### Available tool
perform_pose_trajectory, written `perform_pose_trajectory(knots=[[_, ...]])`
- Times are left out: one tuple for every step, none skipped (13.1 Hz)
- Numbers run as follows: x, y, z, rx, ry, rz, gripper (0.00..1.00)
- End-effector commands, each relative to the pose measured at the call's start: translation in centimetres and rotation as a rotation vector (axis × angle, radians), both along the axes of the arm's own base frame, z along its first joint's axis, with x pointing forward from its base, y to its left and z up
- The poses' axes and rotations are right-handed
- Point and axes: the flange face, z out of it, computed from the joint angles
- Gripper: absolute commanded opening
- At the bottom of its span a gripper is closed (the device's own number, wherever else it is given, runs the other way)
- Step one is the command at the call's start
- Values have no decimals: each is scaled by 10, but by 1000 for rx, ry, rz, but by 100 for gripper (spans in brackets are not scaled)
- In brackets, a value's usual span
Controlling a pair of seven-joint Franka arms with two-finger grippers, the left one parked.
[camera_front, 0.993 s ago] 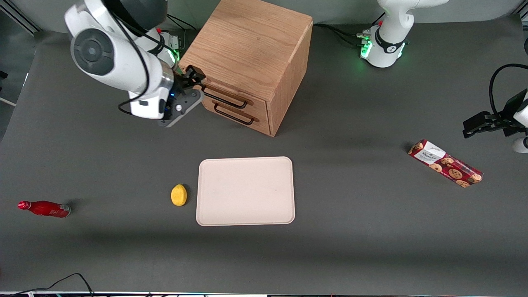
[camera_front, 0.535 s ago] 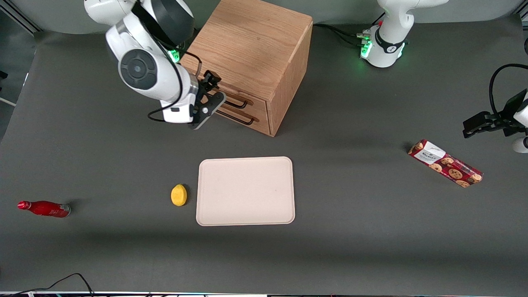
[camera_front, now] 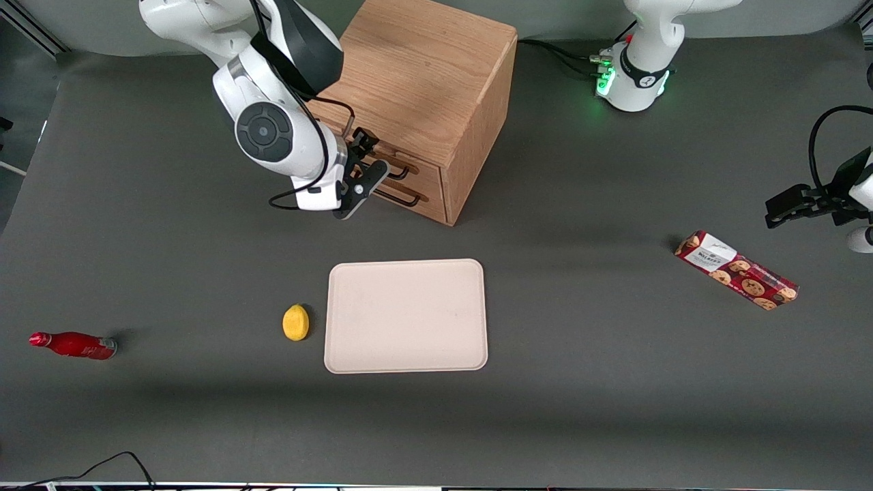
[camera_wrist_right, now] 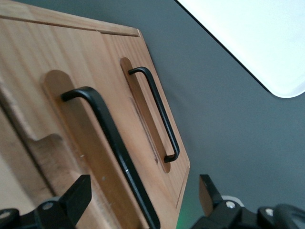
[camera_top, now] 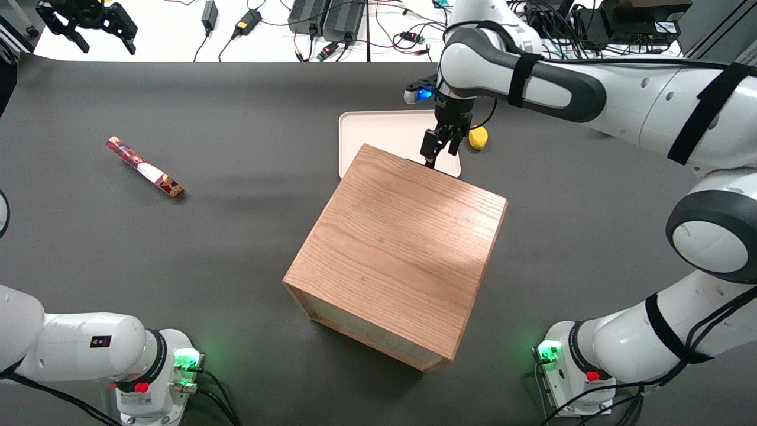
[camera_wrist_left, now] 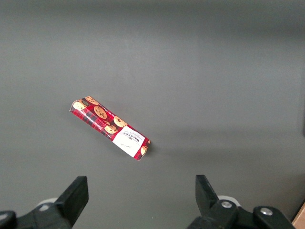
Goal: Open upper drawer
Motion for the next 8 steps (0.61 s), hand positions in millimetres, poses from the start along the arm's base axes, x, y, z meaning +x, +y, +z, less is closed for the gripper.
perform_pose_trajectory(knots=[[4, -3, -11, 9, -6, 41, 100], [5, -3, -15, 6, 2, 41, 100], [5, -3, -18, 4, 7, 41, 100], [4, -3, -20, 6, 11, 52, 100], [4, -2, -22, 12, 16, 67, 100], [3, -3, -23, 13, 20, 76, 100], [2, -3, -26, 10, 26, 77, 100], [0, -4, -29, 5, 33, 77, 100]])
